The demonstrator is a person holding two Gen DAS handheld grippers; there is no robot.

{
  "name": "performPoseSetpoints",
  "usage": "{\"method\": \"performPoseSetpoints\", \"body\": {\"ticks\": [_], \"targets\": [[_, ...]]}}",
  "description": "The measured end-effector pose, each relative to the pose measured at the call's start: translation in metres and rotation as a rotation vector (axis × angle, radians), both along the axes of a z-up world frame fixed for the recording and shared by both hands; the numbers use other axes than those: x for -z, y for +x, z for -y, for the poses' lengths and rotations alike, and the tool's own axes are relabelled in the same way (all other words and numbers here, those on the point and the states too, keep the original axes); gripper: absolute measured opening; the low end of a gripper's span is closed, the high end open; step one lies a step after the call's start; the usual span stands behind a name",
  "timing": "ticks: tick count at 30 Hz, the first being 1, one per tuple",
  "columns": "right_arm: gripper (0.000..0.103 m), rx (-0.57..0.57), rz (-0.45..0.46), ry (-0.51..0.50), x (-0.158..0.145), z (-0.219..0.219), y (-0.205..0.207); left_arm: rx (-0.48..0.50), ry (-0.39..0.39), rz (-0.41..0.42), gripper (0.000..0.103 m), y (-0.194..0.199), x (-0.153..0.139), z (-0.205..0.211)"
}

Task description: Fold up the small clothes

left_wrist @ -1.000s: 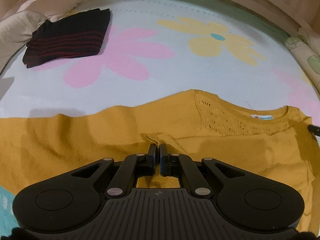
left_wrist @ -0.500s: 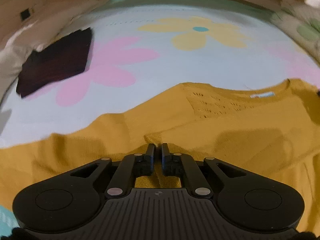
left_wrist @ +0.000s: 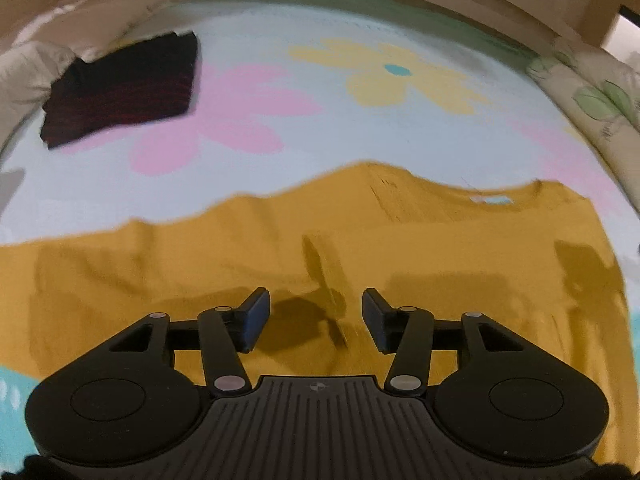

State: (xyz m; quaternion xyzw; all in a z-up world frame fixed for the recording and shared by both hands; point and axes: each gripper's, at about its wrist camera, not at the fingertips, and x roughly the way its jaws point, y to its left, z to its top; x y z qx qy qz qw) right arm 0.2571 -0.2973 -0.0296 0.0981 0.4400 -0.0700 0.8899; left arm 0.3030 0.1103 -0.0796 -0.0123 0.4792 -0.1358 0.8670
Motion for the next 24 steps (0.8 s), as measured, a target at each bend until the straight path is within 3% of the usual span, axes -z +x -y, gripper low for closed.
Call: {"method": "performPoseSetpoints", "body": {"ticks": [7, 11, 14, 16, 18, 19, 22, 24], "targets": [[0.063, 0.002, -0.129, -0.001, 0.014, -0.010, -0.058, 0.043, -0.061, -0.139, 0.049, -0.030, 0.019, 0.000], [0.063, -0.007, -0.121, 0.004, 0.008, -0.019, -0.072, 0.023, -0.105, -0.127, 0.049, -0.026, 0.021, 0.006], [0.063, -0.013, -0.096, 0.014, 0.005, -0.022, -0.078, 0.020, -0.166, -0.182, 0.049, -0.024, 0.026, 0.013], [0.063, -0.014, -0.086, 0.015, 0.007, -0.022, -0.079, 0.007, -0.110, -0.171, 0.048, -0.024, 0.026, 0.024], [0.063, -0.004, -0.090, 0.020, 0.011, -0.021, -0.079, -0.005, -0.026, -0.136, 0.024, -0.026, 0.024, 0.034], [0.063, 0.000, -0.096, 0.029, 0.014, -0.019, -0.078, -0.023, 0.015, -0.120, 0.007, -0.027, 0.023, 0.035], [0.063, 0.003, -0.114, 0.054, 0.020, -0.019, -0.079, -0.107, -0.021, -0.117, 0.006, -0.026, 0.020, 0.024], [0.063, 0.000, -0.128, 0.072, 0.026, -0.020, -0.078, -0.126, 0.067, -0.064, 0.004, -0.025, 0.015, 0.019]]}}
